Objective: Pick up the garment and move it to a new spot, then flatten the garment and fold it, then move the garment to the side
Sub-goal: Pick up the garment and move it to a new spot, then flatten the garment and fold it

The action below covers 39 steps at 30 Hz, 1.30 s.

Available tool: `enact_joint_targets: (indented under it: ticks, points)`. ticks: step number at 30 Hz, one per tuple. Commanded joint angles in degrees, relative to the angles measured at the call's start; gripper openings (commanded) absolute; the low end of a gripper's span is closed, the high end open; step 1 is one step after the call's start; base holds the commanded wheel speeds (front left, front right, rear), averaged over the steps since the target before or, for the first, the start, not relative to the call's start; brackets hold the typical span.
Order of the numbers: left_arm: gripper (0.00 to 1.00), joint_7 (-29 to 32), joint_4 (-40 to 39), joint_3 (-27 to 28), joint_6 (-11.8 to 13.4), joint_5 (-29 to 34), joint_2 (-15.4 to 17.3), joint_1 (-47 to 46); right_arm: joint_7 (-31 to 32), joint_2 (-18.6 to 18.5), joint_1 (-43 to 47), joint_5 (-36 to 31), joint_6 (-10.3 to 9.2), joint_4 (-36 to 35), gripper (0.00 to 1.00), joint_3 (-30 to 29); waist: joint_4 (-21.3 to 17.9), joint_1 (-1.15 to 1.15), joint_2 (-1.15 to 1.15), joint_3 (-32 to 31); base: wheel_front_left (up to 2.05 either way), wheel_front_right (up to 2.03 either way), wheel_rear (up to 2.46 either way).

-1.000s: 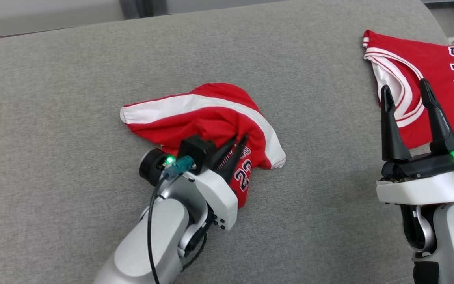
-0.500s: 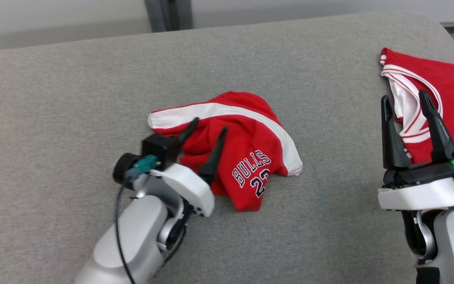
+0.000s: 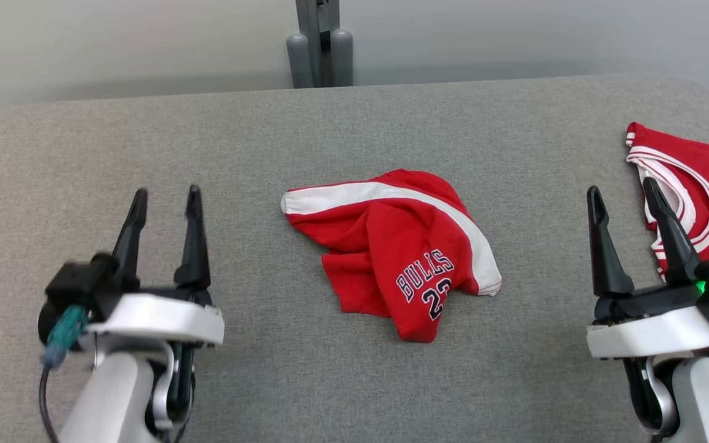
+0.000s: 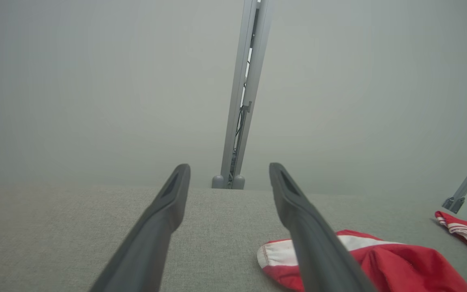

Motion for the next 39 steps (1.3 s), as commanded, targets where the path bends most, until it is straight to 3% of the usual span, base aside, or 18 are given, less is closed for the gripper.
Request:
enact_joint_targets:
  ticks: [1, 5, 6, 11, 16, 24, 39]
  points:
    - [1.0, -0.2, -2.7, 2.9, 0.2, 1.2, -1.4, 3.6, -0.3, -0.2, 1.1, -0.1, -0.02, 0.2, 1.0, -0.4, 0.2, 0.0, 0.0, -0.2, 0.0, 0.0, 0.0]
    - [1.0, -0.2, -7.7, 10.1, -1.6, 4.4, -5.2, 10.8, -0.3, -0.6, 2.0, -0.1, -0.02, 0.3, 1.0, -0.2, 0.3, 0.0, 0.0, -0.2, 0.0, 0.0, 0.0]
    - [1.0, -0.2, -8.6, 12.9, -3.2, 5.4, -6.8, 13.0, -0.3, -0.7, 2.3, 0.1, -0.02, 0.2, 1.0, -0.3, 0.3, 0.0, 0.0, -0.2, 0.0, 0.0, 0.0]
    - [1.0, -0.2, -7.9, 15.0, -6.5, 9.2, -8.4, 13.5, 0.1, -1.1, 2.9, 1.3, -0.02, 1.0, 1.0, -0.2, 0.9, 0.0, 0.0, 0.3, 0.0, 0.0, 0.0]
    - [1.0, -0.2, -6.7, 15.9, -7.7, 11.0, -8.8, 11.9, 6.3, -2.9, 3.3, 5.7, -0.02, 5.7, 1.0, 3.8, 1.3, 0.0, 0.0, 1.4, 0.0, 0.0, 0.0]
    - [1.0, -0.2, -5.1, 14.2, -7.2, 10.3, -8.9, 10.7, 11.2, -5.4, 2.1, 10.6, -0.02, 11.7, 1.0, 9.4, 2.3, 0.0, 0.0, 3.9, 0.0, 0.0, 0.0]
    - [1.0, -0.2, -4.3, 11.9, -6.4, 9.0, -8.9, 8.9, 10.7, -8.0, -2.0, 14.8, -0.02, 18.1, 1.0, 13.9, 5.8, 0.0, 0.0, 6.1, 0.0, 0.0, 0.0]
